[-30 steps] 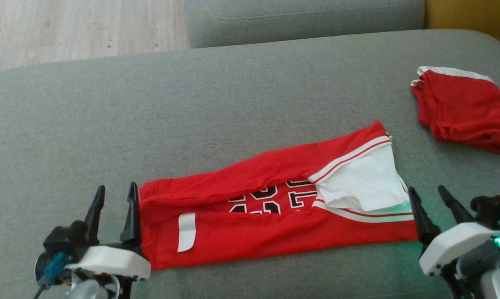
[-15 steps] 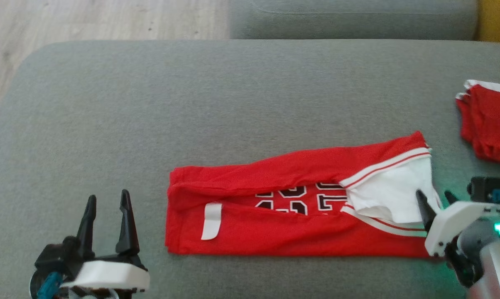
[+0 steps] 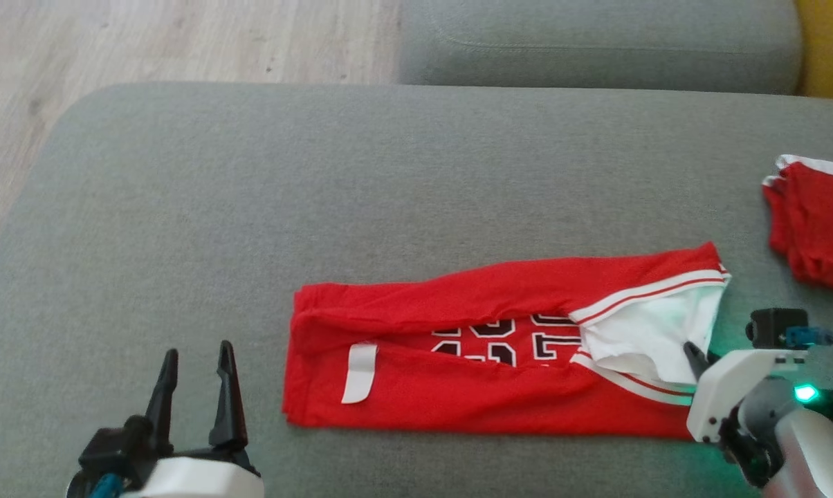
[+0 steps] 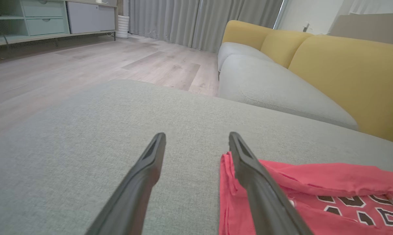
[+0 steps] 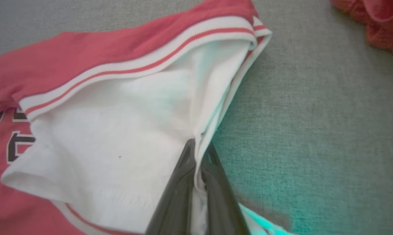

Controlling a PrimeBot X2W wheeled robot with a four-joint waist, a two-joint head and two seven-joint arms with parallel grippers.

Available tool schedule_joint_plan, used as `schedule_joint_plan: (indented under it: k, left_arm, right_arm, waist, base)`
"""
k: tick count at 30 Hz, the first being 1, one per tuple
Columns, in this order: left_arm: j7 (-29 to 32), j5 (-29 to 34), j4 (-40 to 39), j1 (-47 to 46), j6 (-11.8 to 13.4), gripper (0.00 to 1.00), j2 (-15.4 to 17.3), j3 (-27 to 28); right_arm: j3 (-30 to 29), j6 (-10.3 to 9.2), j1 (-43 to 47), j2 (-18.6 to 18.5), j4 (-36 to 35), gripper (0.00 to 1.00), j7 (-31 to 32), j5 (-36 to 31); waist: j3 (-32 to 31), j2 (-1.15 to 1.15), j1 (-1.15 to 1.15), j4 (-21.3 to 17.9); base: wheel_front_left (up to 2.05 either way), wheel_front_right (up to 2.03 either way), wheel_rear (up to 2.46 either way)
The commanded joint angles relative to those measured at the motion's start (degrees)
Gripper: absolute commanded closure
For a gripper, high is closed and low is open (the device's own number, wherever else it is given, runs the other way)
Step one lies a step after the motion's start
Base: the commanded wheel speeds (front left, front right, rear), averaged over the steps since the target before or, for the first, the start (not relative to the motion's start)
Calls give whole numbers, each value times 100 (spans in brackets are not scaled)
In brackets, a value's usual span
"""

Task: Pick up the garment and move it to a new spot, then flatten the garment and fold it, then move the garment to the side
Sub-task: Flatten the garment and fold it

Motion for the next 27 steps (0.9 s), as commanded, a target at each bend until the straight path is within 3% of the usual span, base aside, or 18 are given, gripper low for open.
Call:
schedule_joint_plan:
  k: [1,14,22,27]
  left_arm:
    - [-18,58,-189,-185,6,0,32,147]
    - [-32,34,-70,-95,-38,0,-134,37]
    - [-44,65,-6,-156,-91,0,-199,-2]
    - [-49,73,26,-174,-96,0,-194,12]
  right_arm:
    - [159,37,-189,-48,-53,100,-88,16]
    - [-53,37,-145,-598,-710,100,-163,76]
    - [-80,37,48,-454,-1352,100,-32,155]
    - [292,37,271,-251,-2154,100,151,319]
  waist:
    - [-86,0,0,-127]
    - [-357,0,0,-769]
    - [-353,0,0,-763]
    - [-396,0,0,-560]
  base:
    - [0,0,0]
    - [0,0,0]
    - [0,0,0]
    - [0,0,0]
